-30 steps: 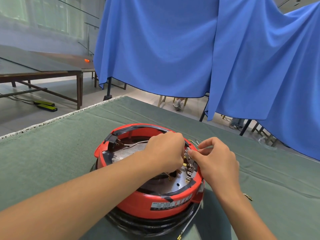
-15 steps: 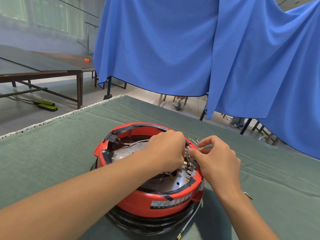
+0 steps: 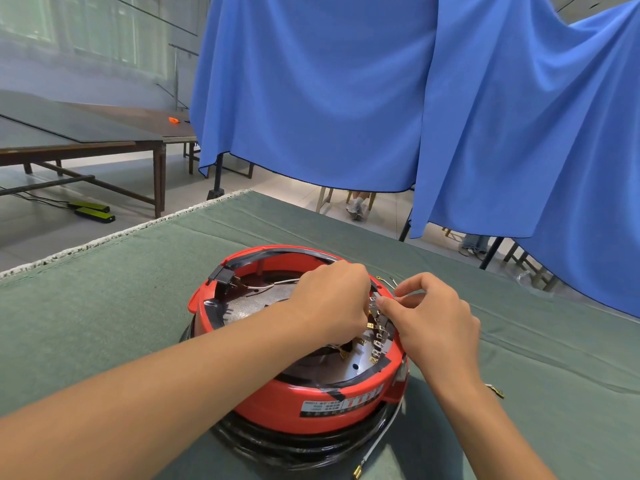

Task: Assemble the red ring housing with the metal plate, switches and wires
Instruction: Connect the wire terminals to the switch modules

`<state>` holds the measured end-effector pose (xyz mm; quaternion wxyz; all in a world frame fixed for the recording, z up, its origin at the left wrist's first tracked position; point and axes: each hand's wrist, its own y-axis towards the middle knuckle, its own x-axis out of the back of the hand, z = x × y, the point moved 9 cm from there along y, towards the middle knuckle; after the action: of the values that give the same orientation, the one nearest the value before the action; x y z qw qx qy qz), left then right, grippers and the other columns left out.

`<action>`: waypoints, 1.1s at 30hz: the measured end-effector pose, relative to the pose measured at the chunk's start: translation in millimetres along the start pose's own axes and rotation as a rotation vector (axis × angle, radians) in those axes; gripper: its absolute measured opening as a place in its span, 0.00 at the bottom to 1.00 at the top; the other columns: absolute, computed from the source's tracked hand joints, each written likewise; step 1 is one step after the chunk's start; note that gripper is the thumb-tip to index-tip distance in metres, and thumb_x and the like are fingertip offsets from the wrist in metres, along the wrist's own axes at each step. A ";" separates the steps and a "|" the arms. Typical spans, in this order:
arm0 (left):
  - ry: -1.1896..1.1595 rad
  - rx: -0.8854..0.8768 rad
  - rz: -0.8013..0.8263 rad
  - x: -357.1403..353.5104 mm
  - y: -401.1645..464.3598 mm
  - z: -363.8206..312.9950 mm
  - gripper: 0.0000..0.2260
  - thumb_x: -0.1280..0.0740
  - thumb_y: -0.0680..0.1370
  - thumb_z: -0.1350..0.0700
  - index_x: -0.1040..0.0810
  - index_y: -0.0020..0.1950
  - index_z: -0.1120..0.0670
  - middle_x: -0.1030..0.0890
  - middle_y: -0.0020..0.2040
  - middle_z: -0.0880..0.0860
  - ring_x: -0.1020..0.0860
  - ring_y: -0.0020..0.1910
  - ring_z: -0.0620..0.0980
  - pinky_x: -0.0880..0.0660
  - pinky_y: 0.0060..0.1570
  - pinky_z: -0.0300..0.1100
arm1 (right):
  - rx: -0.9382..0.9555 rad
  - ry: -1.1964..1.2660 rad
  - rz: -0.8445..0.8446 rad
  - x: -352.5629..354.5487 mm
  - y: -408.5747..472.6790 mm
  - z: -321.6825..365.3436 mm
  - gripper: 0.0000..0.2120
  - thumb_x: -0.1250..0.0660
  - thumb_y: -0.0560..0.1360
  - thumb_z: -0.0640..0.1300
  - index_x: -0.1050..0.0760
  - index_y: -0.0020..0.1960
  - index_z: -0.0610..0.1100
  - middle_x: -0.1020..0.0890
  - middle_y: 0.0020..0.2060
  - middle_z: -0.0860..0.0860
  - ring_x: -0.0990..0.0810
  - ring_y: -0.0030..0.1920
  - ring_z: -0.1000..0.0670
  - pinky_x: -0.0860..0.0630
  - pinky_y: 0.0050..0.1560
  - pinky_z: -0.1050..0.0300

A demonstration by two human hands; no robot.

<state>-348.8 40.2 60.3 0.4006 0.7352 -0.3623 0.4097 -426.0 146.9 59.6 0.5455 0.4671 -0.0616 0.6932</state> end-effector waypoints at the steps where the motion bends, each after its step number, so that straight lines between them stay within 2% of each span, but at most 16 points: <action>1: 0.001 -0.001 0.000 0.2 -0.2 -0.6 0.07 0.31 0.72 0.58 0.17 0.48 0.55 0.17 0.45 0.54 0.22 0.44 0.56 0.29 0.39 0.45 | 0.001 -0.002 -0.001 0.0 0.2 -0.2 0.10 0.28 0.70 0.56 0.27 0.40 0.52 0.21 0.34 0.59 0.24 0.41 0.52 0.37 0.41 0.57; 11: 0.007 -0.015 -0.019 2.6 -1.5 -2.9 0.07 0.31 0.72 0.58 0.18 0.49 0.54 0.18 0.44 0.54 0.28 0.38 0.53 0.30 0.38 0.44 | -0.004 0.000 -0.014 -0.6 0.9 -2.3 0.10 0.28 0.69 0.55 0.27 0.38 0.52 0.21 0.34 0.59 0.24 0.42 0.51 0.38 0.41 0.56; 16: 0.006 -0.036 -0.031 3.9 -2.5 -5.6 0.07 0.31 0.71 0.58 0.18 0.48 0.55 0.19 0.41 0.54 0.29 0.36 0.53 0.31 0.38 0.44 | 0.001 -0.001 -0.023 -0.1 1.6 -3.5 0.10 0.28 0.69 0.55 0.27 0.37 0.52 0.22 0.32 0.61 0.24 0.40 0.51 0.39 0.40 0.56; 20: -0.040 -0.054 0.008 0.3 -3.3 -7.0 0.06 0.31 0.71 0.59 0.17 0.45 0.55 0.22 0.36 0.52 0.26 0.35 0.54 0.31 0.35 0.43 | 0.003 0.001 -0.028 0.2 0.7 -3.0 0.10 0.28 0.69 0.56 0.27 0.37 0.52 0.22 0.32 0.62 0.24 0.40 0.52 0.39 0.39 0.56; 24: -0.085 -0.056 0.034 -1.9 -2.6 -4.7 0.06 0.31 0.71 0.60 0.15 0.45 0.53 0.17 0.41 0.53 0.21 0.39 0.54 0.27 0.36 0.43 | 0.014 -0.013 -0.041 1.3 0.8 -2.3 0.11 0.28 0.69 0.56 0.27 0.37 0.52 0.23 0.31 0.63 0.25 0.39 0.53 0.40 0.37 0.56; 26: -0.071 -0.043 0.018 -0.8 -2.7 -2.9 0.06 0.31 0.71 0.59 0.15 0.44 0.52 0.17 0.42 0.53 0.21 0.41 0.54 0.28 0.36 0.42 | 0.017 -0.013 -0.042 1.5 1.0 -1.9 0.11 0.28 0.69 0.56 0.27 0.37 0.52 0.24 0.30 0.63 0.26 0.39 0.53 0.40 0.38 0.56; 29: -0.045 -0.029 0.005 1.1 -3.0 -0.5 0.06 0.31 0.70 0.59 0.16 0.43 0.51 0.17 0.42 0.52 0.21 0.42 0.54 0.31 0.37 0.42 | 0.007 0.003 -0.021 -0.4 0.7 -2.6 0.11 0.28 0.68 0.56 0.27 0.38 0.52 0.23 0.32 0.62 0.25 0.40 0.53 0.37 0.40 0.56; 32: -0.058 -0.036 0.036 -0.1 -3.2 1.7 0.06 0.31 0.71 0.58 0.16 0.44 0.50 0.17 0.44 0.51 0.21 0.44 0.54 0.31 0.38 0.42 | -0.012 0.042 0.020 -3.6 -0.5 -4.5 0.10 0.27 0.69 0.56 0.26 0.41 0.52 0.20 0.37 0.59 0.22 0.43 0.50 0.28 0.43 0.54; 33: -0.070 -0.040 0.055 -1.2 -3.2 2.5 0.06 0.31 0.71 0.58 0.16 0.44 0.50 0.17 0.44 0.50 0.21 0.45 0.53 0.31 0.38 0.42 | -0.016 0.024 0.027 -3.7 -1.1 -4.3 0.11 0.28 0.69 0.56 0.26 0.43 0.52 0.20 0.38 0.58 0.22 0.43 0.50 0.28 0.42 0.54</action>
<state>-345.7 39.6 57.5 0.3911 0.7306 -0.4043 0.3870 -427.7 147.3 54.1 0.5405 0.4536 -0.0668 0.7054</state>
